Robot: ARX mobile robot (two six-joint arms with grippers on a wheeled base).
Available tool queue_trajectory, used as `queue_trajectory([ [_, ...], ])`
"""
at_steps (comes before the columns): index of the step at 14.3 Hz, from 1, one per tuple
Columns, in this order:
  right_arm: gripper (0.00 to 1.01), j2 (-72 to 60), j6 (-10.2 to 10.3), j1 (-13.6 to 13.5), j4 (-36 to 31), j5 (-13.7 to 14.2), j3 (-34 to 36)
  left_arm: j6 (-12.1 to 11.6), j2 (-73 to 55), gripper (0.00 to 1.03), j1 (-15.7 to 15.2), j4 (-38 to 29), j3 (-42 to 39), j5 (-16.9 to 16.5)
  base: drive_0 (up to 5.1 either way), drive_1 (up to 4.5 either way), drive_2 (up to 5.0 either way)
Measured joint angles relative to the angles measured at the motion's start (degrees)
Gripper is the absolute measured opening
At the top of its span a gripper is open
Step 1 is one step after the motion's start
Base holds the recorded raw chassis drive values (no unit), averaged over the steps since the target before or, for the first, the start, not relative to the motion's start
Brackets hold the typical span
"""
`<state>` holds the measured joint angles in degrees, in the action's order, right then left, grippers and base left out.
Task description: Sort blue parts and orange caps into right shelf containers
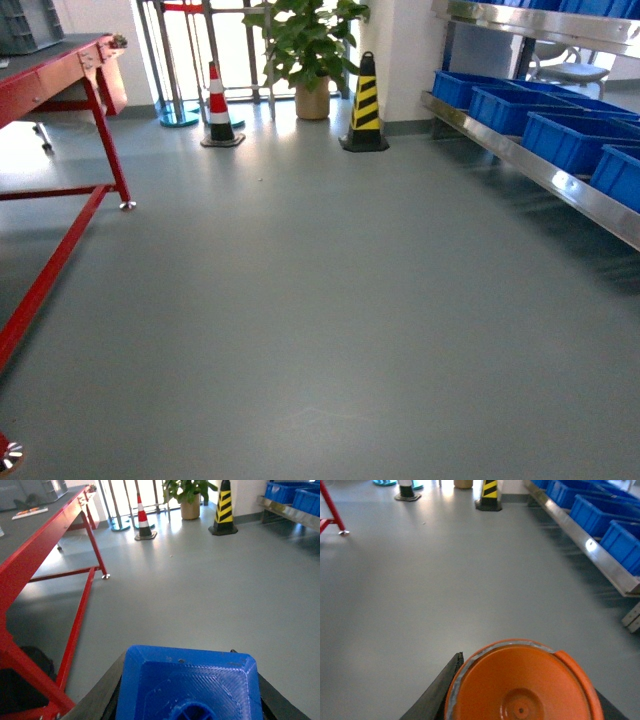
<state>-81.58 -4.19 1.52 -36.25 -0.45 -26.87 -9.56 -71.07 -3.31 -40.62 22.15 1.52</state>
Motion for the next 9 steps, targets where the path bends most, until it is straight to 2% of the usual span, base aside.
queue_trajectory([
  [9,0.44,0.0,0.0,0.0,-0.15,0.02,-0.04,0.0,0.22,0.45,0.0,-0.02,0.11,0.0,-0.1,4.02,-4.2],
])
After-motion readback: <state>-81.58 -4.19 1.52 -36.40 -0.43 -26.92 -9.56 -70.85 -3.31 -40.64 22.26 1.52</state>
